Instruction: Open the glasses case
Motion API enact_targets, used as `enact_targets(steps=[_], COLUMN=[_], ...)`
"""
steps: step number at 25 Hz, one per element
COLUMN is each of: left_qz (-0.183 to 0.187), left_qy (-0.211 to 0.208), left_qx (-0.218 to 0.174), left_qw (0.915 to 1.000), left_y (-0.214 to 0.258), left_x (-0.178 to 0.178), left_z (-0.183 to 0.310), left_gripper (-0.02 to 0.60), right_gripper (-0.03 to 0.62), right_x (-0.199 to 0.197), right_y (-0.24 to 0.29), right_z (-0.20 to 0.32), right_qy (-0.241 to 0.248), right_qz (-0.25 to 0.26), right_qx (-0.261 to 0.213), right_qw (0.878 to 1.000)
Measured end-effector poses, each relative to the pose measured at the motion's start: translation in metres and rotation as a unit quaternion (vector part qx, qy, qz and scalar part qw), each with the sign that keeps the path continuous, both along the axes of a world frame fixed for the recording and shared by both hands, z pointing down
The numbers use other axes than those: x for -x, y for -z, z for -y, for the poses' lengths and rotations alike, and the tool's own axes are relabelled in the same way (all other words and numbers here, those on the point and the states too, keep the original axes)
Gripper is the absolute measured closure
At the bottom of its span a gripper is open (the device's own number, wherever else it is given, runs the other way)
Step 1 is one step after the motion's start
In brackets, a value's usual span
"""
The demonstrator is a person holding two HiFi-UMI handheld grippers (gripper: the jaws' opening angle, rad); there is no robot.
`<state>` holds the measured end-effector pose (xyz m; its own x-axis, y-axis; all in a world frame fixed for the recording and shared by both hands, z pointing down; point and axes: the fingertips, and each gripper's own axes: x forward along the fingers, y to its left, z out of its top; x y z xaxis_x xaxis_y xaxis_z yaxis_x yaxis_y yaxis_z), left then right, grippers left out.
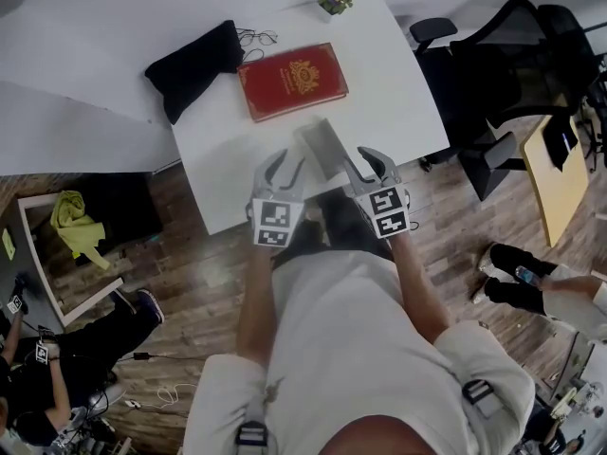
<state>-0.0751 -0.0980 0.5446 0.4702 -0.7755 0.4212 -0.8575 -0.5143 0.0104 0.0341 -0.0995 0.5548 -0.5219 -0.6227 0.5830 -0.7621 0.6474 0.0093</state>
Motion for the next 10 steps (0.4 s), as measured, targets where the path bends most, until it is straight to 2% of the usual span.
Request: enact_targets(steps=[10], left_qz=[-0.002], left_qy=[-0.001], left_qx=[-0.004], left_qw=[1.0], left_y=[-0.0001], left_x=[0.0078], left_z=[-0.005], left_gripper=[0.423], right_gripper=[0.47], right_x=[0.0067], right_y=[0.0027], right_z=[-0.0009], right_qy=[-0.005], right_qz=[-0.002], right_qx=[-0.008], right_qw=[1.0])
